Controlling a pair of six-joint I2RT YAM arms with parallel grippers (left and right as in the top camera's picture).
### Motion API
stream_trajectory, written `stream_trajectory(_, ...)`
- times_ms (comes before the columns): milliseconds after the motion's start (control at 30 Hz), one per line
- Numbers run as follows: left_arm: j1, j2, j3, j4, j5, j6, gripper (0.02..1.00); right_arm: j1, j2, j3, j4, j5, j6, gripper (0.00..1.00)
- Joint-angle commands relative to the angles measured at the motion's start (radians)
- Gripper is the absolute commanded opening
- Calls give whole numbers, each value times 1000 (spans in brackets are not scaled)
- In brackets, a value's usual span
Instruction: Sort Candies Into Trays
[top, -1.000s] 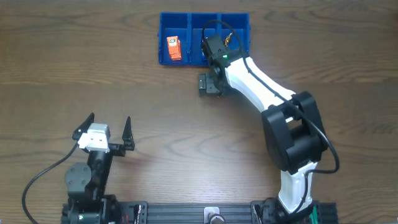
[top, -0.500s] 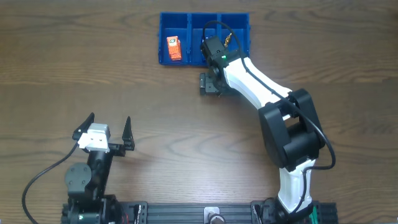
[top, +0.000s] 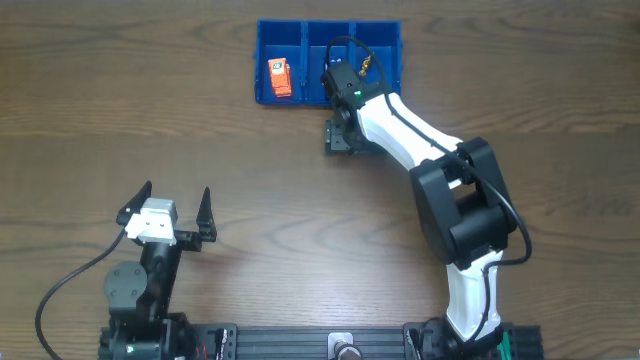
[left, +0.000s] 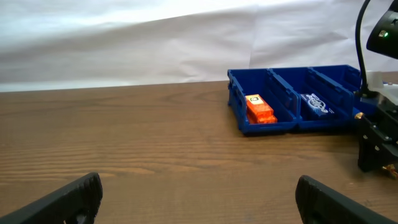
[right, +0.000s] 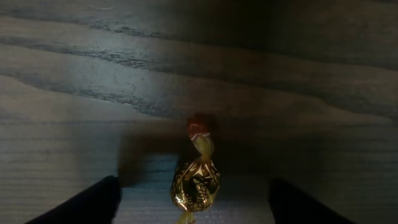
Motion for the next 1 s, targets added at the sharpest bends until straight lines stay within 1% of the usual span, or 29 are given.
stream_trajectory(33, -2, -6, -19, -33, 22, 14, 998, -3, 22, -2, 4, 17, 19, 643)
stream_trajectory(67, -2, -6, -19, -33, 22, 14, 998, -3, 26, -2, 5, 17, 25, 599)
stream_trajectory(133, -2, -6, -19, -33, 22, 14, 996, -3, 31, -3, 5, 17, 26, 544)
stream_trajectory(267, -2, -6, -19, -33, 22, 14, 998, -3, 31, -3, 16, 17, 26, 345)
stream_trajectory(333, -2, -6, -19, -33, 22, 14, 998, -3, 31, -3, 16, 17, 27, 292)
stream_trajectory(433, -2, -6, -19, -33, 22, 14, 998, -3, 31, -3, 16, 17, 26, 172)
stream_trajectory(467, -2, -6, -19, -33, 22, 14, 998, -3, 30, -3, 17, 17, 26, 110)
stream_trajectory(500, -2, -6, -19, -33, 22, 14, 998, -3, 27, -3, 18, 17, 26, 82)
stream_trajectory(600, -2, -6, -19, -33, 22, 14, 998, -3, -3, -2, 26, 19, 26, 38)
stream_trajectory(667, -2, -6, -19, -33, 22, 14, 998, -3, -51, 11, 26, 42, 21, 38)
stream_trajectory(700, -2, -6, -19, -33, 22, 14, 998, -3, -98, 24, 26, 74, 21, 38)
stream_trajectory(767, -2, -6, -19, -33, 22, 14, 998, -3, -180, 50, 36, 133, -16, 38)
stream_trajectory(833, -2, -6, -19, -33, 22, 14, 998, -11, -253, 77, 75, 233, -32, 38)
stream_trajectory(867, -2, -6, -19, -33, 22, 14, 998, -21, -270, 87, 93, 262, -35, 38)
stream_trajectory(900, -2, -6, -19, -33, 22, 14, 998, -36, -278, 98, 129, 281, -63, 38)
stream_trajectory(1000, -2, -6, -19, -33, 22, 14, 998, -75, -269, 106, 268, 284, -162, 38)
